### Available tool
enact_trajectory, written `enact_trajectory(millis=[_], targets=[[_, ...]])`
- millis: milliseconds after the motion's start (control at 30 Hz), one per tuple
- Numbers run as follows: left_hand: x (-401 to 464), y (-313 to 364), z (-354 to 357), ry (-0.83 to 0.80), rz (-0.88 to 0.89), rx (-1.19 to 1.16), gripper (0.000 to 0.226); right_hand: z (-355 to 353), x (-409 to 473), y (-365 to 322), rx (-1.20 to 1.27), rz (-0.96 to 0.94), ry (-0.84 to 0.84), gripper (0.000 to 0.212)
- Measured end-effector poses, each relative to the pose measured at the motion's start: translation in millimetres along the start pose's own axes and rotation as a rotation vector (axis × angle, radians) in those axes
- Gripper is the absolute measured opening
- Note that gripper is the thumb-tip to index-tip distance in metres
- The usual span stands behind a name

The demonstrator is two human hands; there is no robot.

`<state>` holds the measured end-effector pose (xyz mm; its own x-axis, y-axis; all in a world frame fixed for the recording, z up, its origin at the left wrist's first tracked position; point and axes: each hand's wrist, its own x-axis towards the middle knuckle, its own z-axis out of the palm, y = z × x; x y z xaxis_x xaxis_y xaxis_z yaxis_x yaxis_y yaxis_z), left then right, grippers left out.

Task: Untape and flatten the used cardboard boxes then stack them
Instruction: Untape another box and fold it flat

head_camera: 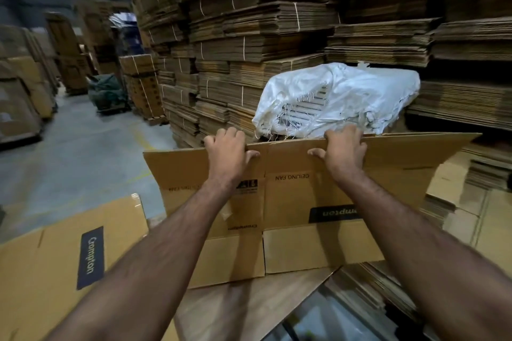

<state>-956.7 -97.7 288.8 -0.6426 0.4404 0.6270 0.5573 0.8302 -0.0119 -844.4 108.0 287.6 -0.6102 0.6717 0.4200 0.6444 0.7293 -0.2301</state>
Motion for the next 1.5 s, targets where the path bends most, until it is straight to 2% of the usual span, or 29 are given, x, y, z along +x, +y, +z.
enact_trajectory(millis=[100,200,300,400,533,600,700,733,800,867,900,967,1100,1167,1267,1367,1500], targets=[[0.2,5.7,-5.5,0.048,0.012,0.001,0.057,-1.1,1.8,-4.0,-0.065,0.022,0.010,0.056],[0.9,6.6,-8.7,0.088,0.009,-0.004,0.054,3.6,0.5,-14.9,0.111,-0.077,-0.056,0.059],[0.7,3.8,-9.3,0.123,0.004,-0.023,0.050,6.7,-11.3,-36.8,0.288,-0.206,-0.036,0.068],[-1.3,-3.6,-11.5,0.148,0.022,-0.086,0.046,2.2,-17.6,-54.9,0.402,-0.181,-0.015,0.070],[-5.7,-23.2,-11.8,0.119,0.026,-0.097,0.047,-2.3,-15.1,-57.2,0.399,-0.177,-0.034,0.069],[-12.7,-42.4,-10.2,0.174,-0.071,-0.072,0.062,-2.4,-14.0,-54.1,0.389,-0.172,-0.029,0.071],[-30.3,-85.4,-7.0,0.193,-0.296,-0.092,0.101,-4.1,-13.2,-49.9,0.385,-0.141,-0.015,0.068],[-35.5,-100.9,-5.8,0.173,-0.367,-0.166,0.107,-4.2,-10.4,-48.2,0.380,-0.132,-0.012,0.067],[-42.3,-128.6,0.1,0.069,-0.483,-0.459,0.109,-10.6,-5.4,-49.5,0.379,-0.143,0.015,0.068],[-48.3,-147.9,3.1,-0.054,-0.502,-0.775,0.090,-18.5,-2.7,-53.3,0.379,-0.180,0.035,0.055],[-52.6,-155.9,3.9,-0.075,-0.492,-0.855,0.073,-22.3,-1.9,-55.3,0.379,-0.209,0.054,0.048],[-59.0,-168.8,-1.3,-0.091,-0.466,-0.965,0.050,-30.0,0.3,-60.4,0.386,-0.262,0.090,0.049],[-65.6,-190.5,-18.3,-0.411,-0.371,-1.279,0.045,-34.4,10.9,-66.5,0.363,-0.337,0.167,0.052],[-65.1,-196.6,-24.7,-0.455,-0.340,-1.230,0.037,-33.6,13.6,-70.8,0.372,-0.354,0.172,0.052],[-62.5,-195.9,-32.1,-0.344,-0.279,-1.131,0.014,-28.4,10.3,-80.3,0.376,-0.366,0.085,0.042],[-62.3,-190.5,-33.7,-0.281,-0.210,-1.080,0.010,-23.6,-3.7,-89.5,0.422,-0.362,0.051,0.032],[-66.8,-184.8,-32.1,-0.250,-0.222,-1.067,0.006,-17.2,-31.3,-90.0,0.373,-0.385,0.060,0.040]])
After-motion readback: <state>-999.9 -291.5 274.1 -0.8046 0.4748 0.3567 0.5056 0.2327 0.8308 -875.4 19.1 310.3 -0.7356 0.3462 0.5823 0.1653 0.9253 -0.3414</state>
